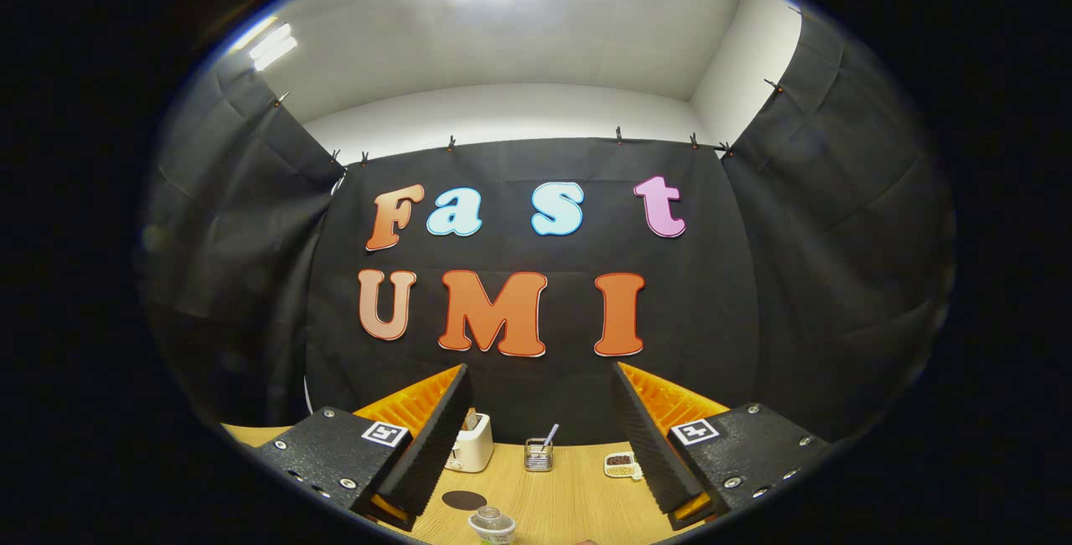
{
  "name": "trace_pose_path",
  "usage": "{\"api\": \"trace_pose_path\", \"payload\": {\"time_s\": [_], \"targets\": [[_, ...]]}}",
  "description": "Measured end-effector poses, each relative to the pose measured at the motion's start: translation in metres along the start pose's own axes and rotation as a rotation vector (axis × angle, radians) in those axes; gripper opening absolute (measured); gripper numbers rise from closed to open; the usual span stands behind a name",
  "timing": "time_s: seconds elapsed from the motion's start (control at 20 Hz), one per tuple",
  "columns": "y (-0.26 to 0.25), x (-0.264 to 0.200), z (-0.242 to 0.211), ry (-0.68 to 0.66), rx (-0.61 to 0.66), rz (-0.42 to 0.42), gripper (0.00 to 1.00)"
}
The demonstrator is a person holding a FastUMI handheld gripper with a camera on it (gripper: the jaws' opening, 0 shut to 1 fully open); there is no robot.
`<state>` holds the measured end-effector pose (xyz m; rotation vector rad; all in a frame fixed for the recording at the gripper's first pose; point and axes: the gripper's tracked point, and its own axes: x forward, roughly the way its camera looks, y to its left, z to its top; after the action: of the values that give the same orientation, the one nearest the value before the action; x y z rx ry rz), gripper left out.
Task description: Take the bottle from table, then pour the juice into the cup, finally place the bottle on the coaster
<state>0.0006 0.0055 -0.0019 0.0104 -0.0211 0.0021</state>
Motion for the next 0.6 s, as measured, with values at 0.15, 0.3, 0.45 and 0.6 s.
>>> {"api": "trace_pose_path", "payload": {"time_s": [0.15, 0.3, 0.45, 0.6], "targets": [[0.004, 0.000, -0.001, 0.001, 0.005, 0.011, 0.98], [0.004, 0.000, -0.003, 0.001, 0.005, 0.014, 0.98], [0.009, 0.000, -0.007, -0.011, 0.020, 0.020, 0.98], [0.018, 0.002, -0.031, -0.003, 0.019, 0.028, 0.98]]}}
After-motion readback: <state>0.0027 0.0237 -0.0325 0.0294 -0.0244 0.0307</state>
